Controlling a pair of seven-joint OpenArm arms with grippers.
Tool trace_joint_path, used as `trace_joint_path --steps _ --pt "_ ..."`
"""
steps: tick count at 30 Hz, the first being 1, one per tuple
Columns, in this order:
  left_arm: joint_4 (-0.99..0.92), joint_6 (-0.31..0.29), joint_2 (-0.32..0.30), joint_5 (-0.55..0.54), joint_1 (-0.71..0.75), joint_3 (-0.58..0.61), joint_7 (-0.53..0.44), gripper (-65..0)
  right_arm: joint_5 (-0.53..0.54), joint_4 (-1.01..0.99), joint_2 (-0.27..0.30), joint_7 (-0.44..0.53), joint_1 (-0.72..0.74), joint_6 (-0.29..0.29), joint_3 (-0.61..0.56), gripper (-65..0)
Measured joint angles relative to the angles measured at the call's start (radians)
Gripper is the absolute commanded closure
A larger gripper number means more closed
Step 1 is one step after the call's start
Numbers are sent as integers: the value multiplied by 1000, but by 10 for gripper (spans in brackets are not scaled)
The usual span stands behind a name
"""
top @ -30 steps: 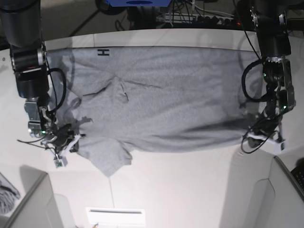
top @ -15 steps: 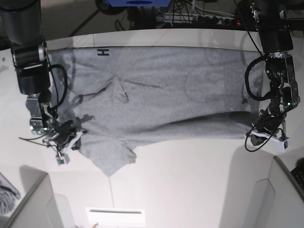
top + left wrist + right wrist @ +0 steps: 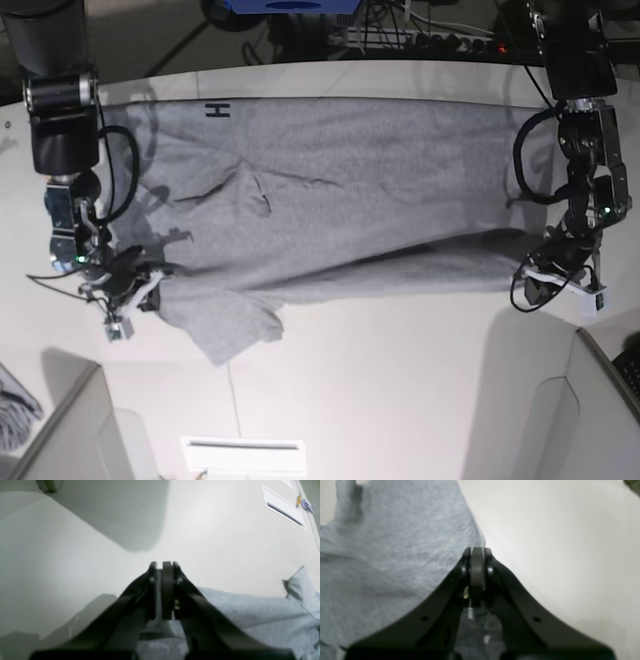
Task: Fold the T-shirt properly
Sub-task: 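Lift the hem and fold it over toward the collar with both grippers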
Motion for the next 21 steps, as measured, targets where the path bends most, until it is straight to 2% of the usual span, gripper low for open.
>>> trace_joint_path --steps 7,13,21 --pt "36 3 0 0 55 0 2 0 -2 156 8 -107 -82 2 119 0" --pt "78 5 -1 0 55 0 0 0 -1 233 6 -185 -137 2 124 0" --pt "79 5 -2 -3 83 0 1 0 0 307 9 -180 -214 2 204 0"
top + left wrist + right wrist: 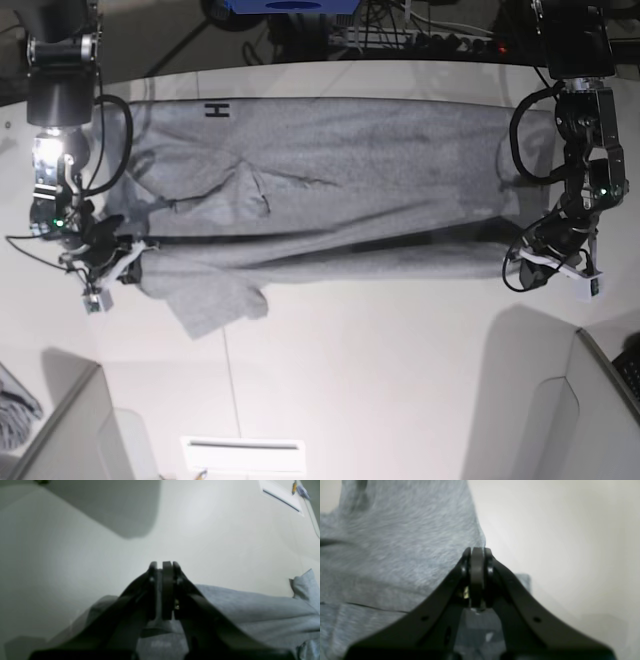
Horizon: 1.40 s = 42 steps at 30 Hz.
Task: Fold the T-shirt properly
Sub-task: 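Lift the hem and fold it over toward the collar with both grippers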
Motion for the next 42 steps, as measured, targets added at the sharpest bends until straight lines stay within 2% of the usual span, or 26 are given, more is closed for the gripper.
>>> trace_joint_path --steps 7,10,12,14,20,25,33,42 --pt "76 0 0 -2 6 -13 2 0 0 2 -3 -4 -9 0 -3 0" --pt "119 -11 13 -5 16 -108 121 0 -1 2 -3 -5 -10 0 -2 0" --pt "135 -4 21 0 16 -165 146 0 3 2 -3 -3 -9 0 -2 0" --pt "138 -4 21 0 19 -171 150 0 0 14 -4 -12 -10 0 -2 0" --pt "145 -10 32 1 84 -172 165 0 0 149 -3 -124 -32 -1 5 0" --pt "193 -12 30 -1 108 -175 164 0 1 224 -13 -227 -60 1 82 0" --pt "238 -11 29 0 159 -175 164 0 5 355 -14 -303 -151 1 111 0" --pt "309 -11 29 0 205 -175 164 0 4 482 -39 -459 -213 0 230 0"
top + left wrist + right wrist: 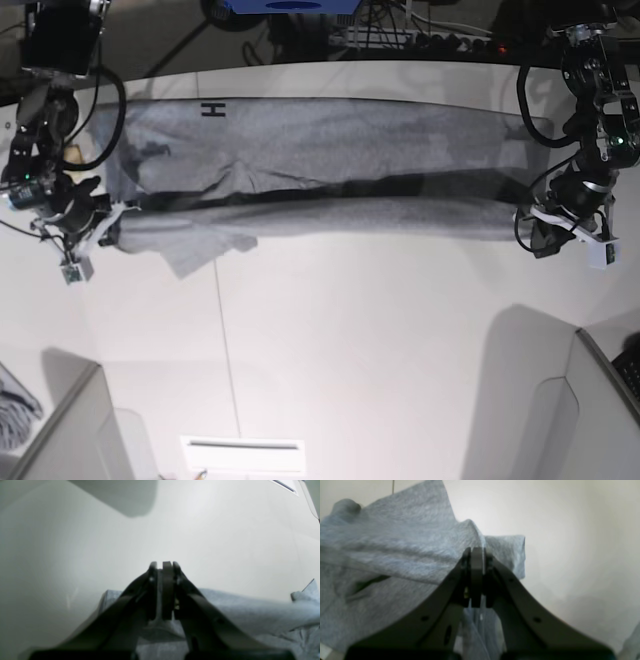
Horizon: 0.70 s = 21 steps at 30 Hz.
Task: Fold the T-shirt properly
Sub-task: 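Lift the hem and fold it over toward the collar with both grippers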
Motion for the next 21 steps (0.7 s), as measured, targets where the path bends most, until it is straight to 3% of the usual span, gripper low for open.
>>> trace_joint_path --steps 8,12,17,21 --pt "8 0 -2 0 66 -5 1 0 2 52 0 -62 -57 0 4 0" --pt "13 -5 -2 -8 106 -65 0 0 -1 63 0 -65 -100 0 5 0" --pt "30 -5 -1 -5 141 -81 1 0 6 145 -31 -66 -146 0 76 0" --pt "34 -5 -2 -5 161 -81 0 0 6 154 -34 -136 -154 0 89 0"
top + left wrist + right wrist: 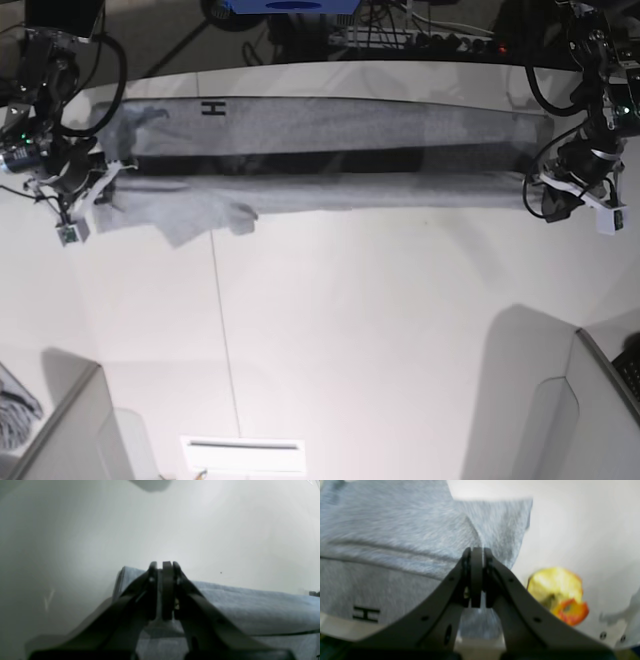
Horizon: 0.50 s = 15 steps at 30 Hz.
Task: Fold the T-shirt properly
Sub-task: 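Lift the hem and fold it over toward the collar with both grippers, then lay the folded edge onto the collar and hold it with both grippers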
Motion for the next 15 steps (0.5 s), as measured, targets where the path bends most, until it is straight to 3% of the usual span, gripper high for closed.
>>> trace_joint_path --steps 6,15 --pt "3 -2 0 -3 28 0 -4 0 -1 3 -4 -12 -61 0 0 0" --pt "2 -2 2 8 42 -1 0 0 -5 56 -82 -12 -133 -2 2 0"
